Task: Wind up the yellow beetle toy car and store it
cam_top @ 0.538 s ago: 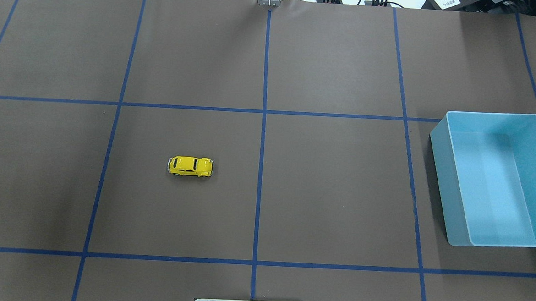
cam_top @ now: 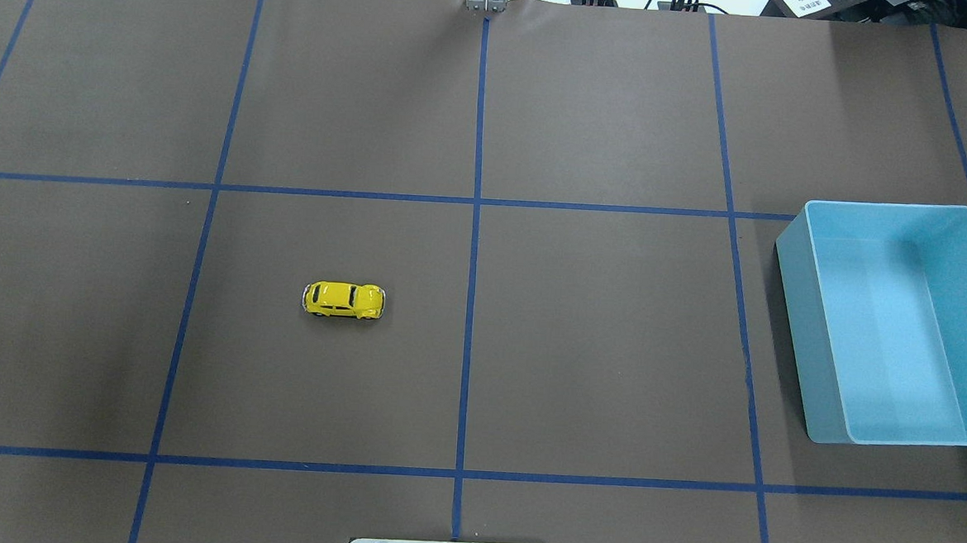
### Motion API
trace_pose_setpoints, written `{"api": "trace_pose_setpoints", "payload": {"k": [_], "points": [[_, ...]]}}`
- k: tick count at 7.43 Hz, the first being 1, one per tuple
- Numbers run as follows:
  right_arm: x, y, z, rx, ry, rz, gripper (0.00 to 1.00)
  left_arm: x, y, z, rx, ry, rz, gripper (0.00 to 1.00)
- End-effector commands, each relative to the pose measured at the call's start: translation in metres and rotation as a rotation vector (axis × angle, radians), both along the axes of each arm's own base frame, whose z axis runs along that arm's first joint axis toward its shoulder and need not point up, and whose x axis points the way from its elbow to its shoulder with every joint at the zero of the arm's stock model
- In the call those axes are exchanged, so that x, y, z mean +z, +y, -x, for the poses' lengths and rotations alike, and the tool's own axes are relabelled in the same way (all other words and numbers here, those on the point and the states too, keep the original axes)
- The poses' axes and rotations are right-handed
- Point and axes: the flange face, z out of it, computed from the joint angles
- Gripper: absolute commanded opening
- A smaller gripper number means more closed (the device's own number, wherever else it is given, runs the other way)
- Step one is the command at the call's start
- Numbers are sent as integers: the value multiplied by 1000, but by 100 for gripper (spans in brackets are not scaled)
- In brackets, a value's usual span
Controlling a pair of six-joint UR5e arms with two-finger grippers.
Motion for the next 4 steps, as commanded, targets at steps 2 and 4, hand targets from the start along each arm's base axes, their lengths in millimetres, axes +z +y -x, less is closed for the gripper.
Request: {"api": "trace_pose_setpoints", "payload": {"k": [2,4], "points": [[-4,-3,1,4,-4,-6,100,-3,-1,-1,-7,8,5,100],[-3,-3,1,3,-2,-6,100,0,2,-1,-8,11,12,100]]}}
